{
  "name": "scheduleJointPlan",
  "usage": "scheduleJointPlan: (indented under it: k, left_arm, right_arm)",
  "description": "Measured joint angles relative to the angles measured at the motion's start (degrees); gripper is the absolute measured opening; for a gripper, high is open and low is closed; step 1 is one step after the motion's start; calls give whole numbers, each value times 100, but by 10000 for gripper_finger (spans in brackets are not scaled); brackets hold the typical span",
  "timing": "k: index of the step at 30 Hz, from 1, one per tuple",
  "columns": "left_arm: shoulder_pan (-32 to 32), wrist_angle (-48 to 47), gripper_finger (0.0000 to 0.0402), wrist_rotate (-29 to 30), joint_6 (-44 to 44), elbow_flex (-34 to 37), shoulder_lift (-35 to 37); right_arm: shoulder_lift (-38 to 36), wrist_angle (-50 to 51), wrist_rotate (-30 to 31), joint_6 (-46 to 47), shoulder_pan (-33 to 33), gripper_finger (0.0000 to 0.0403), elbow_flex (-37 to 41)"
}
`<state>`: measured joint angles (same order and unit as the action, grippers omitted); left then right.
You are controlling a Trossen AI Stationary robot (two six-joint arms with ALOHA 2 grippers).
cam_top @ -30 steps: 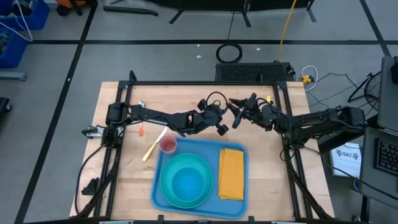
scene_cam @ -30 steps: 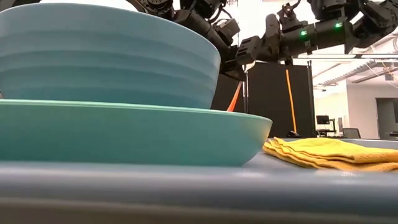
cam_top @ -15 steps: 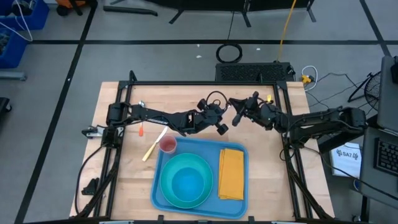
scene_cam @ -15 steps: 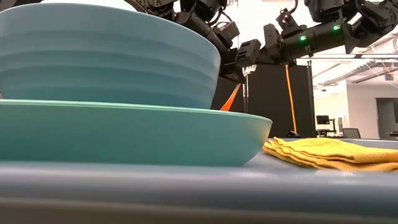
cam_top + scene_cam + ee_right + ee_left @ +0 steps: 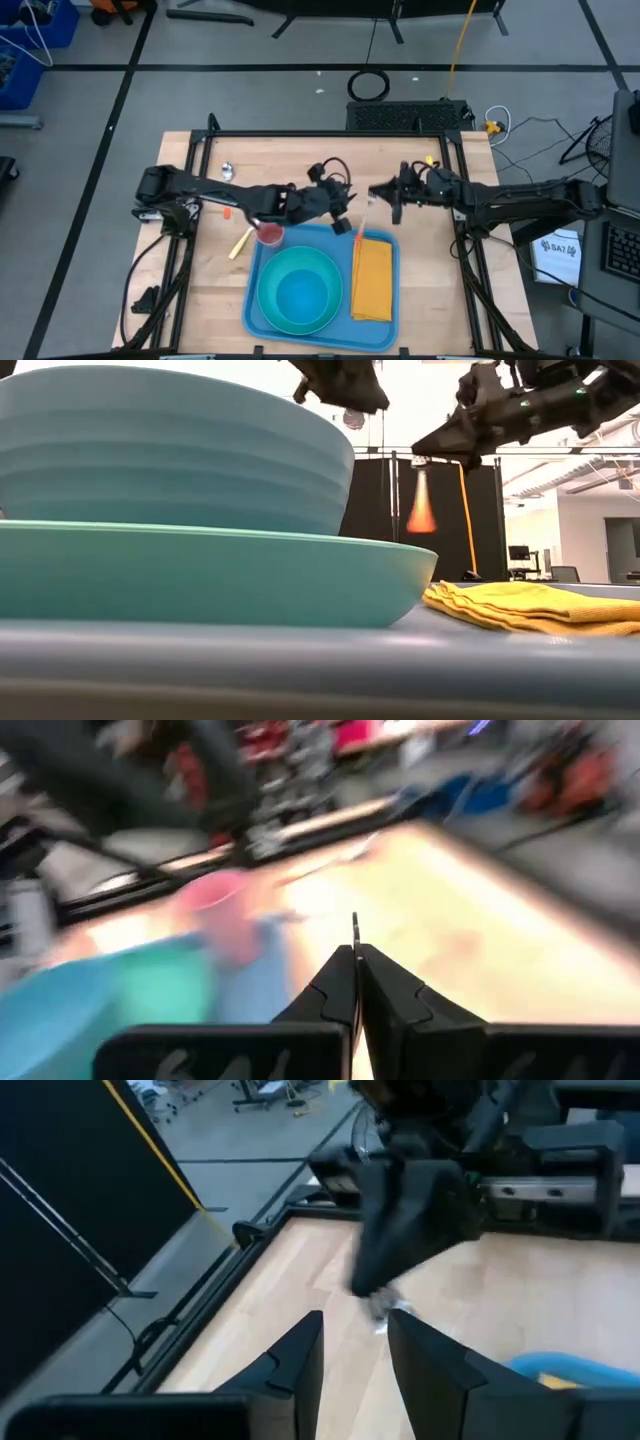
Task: Set up tray
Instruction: Put the orange fork on the yellow napkin
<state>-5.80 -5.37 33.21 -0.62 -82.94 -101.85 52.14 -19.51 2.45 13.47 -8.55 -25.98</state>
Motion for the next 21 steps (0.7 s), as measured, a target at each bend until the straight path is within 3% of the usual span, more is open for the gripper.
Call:
scheduleJointPlan:
  k: [4, 7, 14, 21]
  left_arm:
    - [-161, -525, 121, 304, -90, 26, 412]
    - [-238, -531, 121, 653, -98, 261, 759]
    - [-322, -126, 122, 1051, -230, 1100, 1528]
    - [-324, 527, 122, 1049, -394, 2004, 2103]
  right_arm:
    - [-144, 403, -658, 874, 438, 0, 4]
    - [-29, 436, -670, 1324, 960, 0, 52]
    - [663, 331, 528, 2340, 2295, 0, 119]
    - [1778, -604, 1920, 3102, 3225, 0, 112]
